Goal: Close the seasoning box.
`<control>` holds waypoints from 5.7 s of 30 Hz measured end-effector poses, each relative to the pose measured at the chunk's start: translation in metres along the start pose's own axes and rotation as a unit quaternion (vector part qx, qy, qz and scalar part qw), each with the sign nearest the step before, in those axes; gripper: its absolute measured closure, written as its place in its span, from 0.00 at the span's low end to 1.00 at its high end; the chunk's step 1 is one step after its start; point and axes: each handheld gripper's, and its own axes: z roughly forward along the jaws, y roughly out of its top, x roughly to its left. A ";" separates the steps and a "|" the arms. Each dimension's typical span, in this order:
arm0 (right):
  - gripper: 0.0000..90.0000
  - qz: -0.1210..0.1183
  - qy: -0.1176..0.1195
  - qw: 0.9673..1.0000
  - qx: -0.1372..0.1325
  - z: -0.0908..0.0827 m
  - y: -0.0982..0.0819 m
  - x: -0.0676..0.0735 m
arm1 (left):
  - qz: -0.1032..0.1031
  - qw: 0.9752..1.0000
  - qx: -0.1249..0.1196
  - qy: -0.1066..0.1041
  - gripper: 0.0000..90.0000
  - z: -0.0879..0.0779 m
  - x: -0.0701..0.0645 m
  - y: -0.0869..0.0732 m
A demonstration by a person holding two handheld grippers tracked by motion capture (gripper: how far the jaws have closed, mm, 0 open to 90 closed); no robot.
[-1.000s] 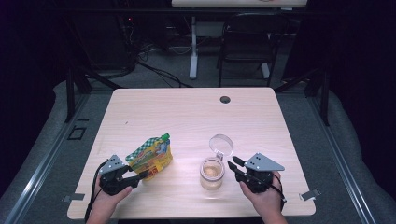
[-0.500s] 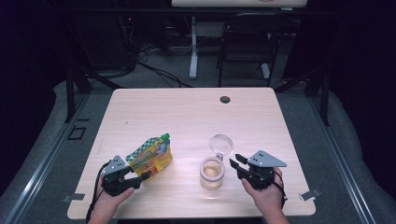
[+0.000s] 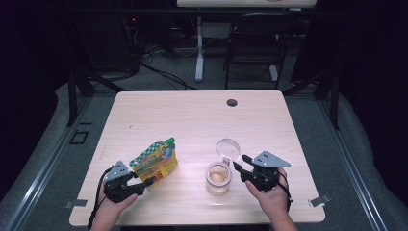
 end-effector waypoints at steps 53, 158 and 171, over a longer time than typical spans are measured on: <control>0.59 -0.020 0.006 1.000 -0.019 0.012 0.013 0.006 | -0.001 1.000 -0.002 0.003 0.54 -0.004 -0.002 -0.003; 0.45 -0.135 0.050 0.989 0.045 -0.011 -0.011 0.049 | 0.000 1.000 -0.010 0.002 0.55 -0.011 -0.005 -0.002; 0.45 -0.117 0.052 0.991 0.032 -0.013 -0.012 0.044 | -0.002 1.000 -0.011 0.000 0.54 -0.010 -0.006 -0.003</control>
